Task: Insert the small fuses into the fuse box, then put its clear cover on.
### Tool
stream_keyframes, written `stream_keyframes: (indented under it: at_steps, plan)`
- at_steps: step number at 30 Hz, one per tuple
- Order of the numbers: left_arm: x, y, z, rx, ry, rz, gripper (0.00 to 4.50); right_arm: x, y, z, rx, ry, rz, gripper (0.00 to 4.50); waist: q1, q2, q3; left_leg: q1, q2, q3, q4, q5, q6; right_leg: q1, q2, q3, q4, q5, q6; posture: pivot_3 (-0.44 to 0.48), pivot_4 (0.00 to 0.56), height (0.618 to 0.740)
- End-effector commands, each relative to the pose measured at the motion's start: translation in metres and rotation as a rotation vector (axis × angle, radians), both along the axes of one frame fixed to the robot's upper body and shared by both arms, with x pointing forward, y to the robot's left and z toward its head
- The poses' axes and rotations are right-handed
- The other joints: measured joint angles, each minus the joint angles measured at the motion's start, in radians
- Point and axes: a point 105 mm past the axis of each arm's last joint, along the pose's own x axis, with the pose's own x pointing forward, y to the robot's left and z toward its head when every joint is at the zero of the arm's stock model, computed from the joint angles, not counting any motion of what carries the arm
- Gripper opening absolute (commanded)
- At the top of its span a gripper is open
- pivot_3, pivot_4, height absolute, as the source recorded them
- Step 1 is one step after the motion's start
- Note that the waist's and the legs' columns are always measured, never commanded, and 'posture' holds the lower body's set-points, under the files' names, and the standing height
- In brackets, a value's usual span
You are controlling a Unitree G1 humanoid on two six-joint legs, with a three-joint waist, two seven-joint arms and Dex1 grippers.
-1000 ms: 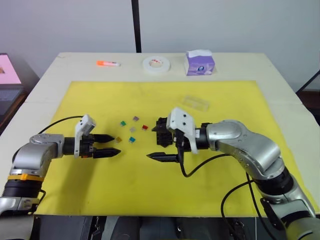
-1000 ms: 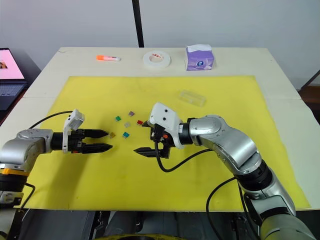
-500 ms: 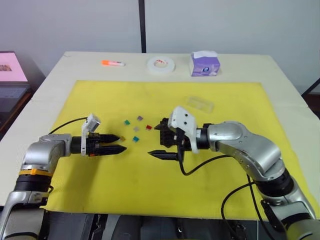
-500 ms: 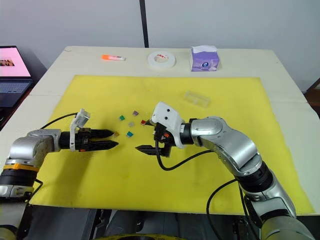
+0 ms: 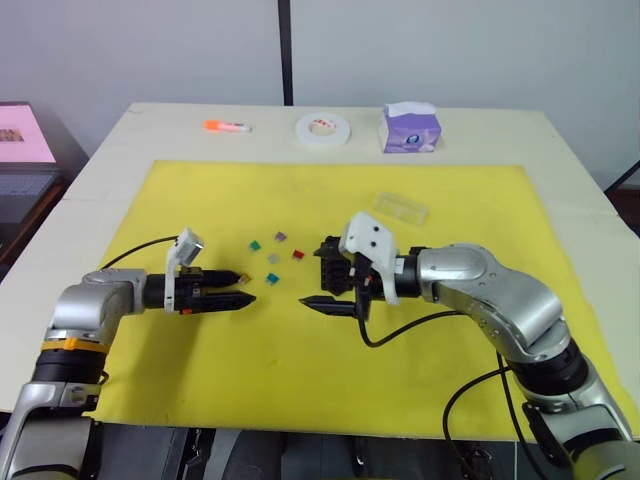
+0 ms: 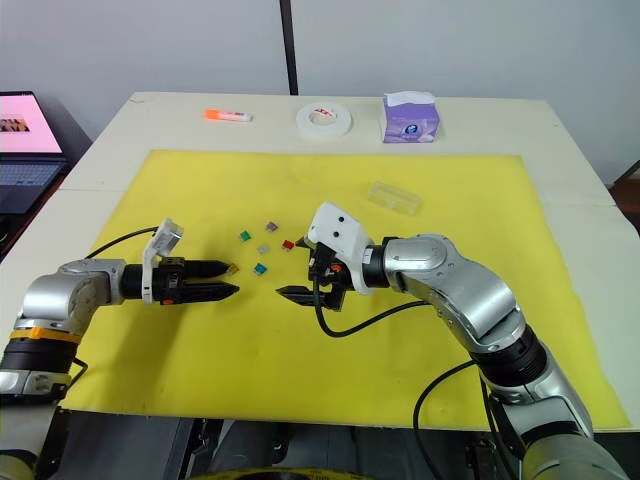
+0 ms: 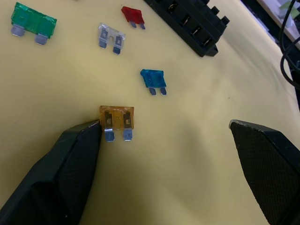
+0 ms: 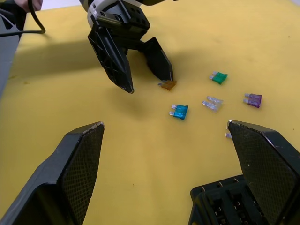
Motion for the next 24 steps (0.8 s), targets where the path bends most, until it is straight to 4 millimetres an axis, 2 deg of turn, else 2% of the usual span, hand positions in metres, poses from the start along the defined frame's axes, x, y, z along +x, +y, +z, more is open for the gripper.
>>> stream_keyframes:
  at_steps: [1,7,11,12,18,21,24]
  plan:
    - [-0.011,-0.026,-0.023,-0.066,0.123,-0.066,3.61,0.002,-0.002,0.008,0.018,-0.046,-0.008,4.5,0.001,0.0,0.0,0.0,0.0,0.0,0.0,0.0,0.0,0.0,0.0,0.0,0.0,0.0,0.0,0.0,0.15,0.74]
    - [-0.008,-0.023,-0.032,-0.073,0.168,-0.023,1.63,0.002,-0.005,0.006,0.011,-0.049,-0.02,4.5,-0.004,0.0,0.0,0.0,0.0,0.0,0.0,0.0,0.0,0.0,0.0,0.0,0.0,0.0,0.001,0.0,0.15,0.74]
    - [-0.005,-0.018,-0.029,-0.075,0.16,-0.007,0.21,0.003,-0.005,0.005,0.009,-0.047,-0.026,4.5,-0.006,0.0,0.0,0.0,0.0,0.0,0.0,0.0,0.0,0.0,0.0,0.0,0.0,0.0,0.001,0.0,0.15,0.74]
    - [-0.005,-0.016,-0.028,-0.076,0.157,-0.007,0.02,0.002,-0.006,0.005,0.009,-0.046,-0.026,4.5,-0.007,0.0,0.0,0.0,0.0,0.0,0.0,0.0,0.0,0.0,0.0,0.0,0.0,0.0,0.001,0.0,0.15,0.74]
    - [-0.005,-0.006,-0.009,-0.13,0.146,0.012,0.02,0.006,-0.008,0.004,0.004,-0.041,-0.05,4.5,-0.011,0.0,0.0,0.0,0.0,0.0,-0.001,0.0,0.0,0.0,0.0,0.0,0.0,0.0,0.0,0.0,0.15,0.74]
    - [-0.004,0.002,0.01,-0.233,0.165,0.054,0.02,0.009,-0.009,0.008,0.059,0.002,-0.076,4.5,-0.014,0.0,0.0,0.0,0.001,0.0,-0.001,0.0,0.0,-0.001,0.001,0.0,0.0,0.0,0.0,0.0,0.15,0.74]
    - [-0.001,0.007,0.037,-0.376,0.164,0.09,0.02,0.009,-0.009,0.018,0.152,0.078,-0.079,4.5,-0.015,-0.001,0.0,0.0,0.002,-0.001,-0.001,0.0,0.0,-0.001,0.002,0.0,0.001,0.0,0.0,0.0,0.15,0.74]
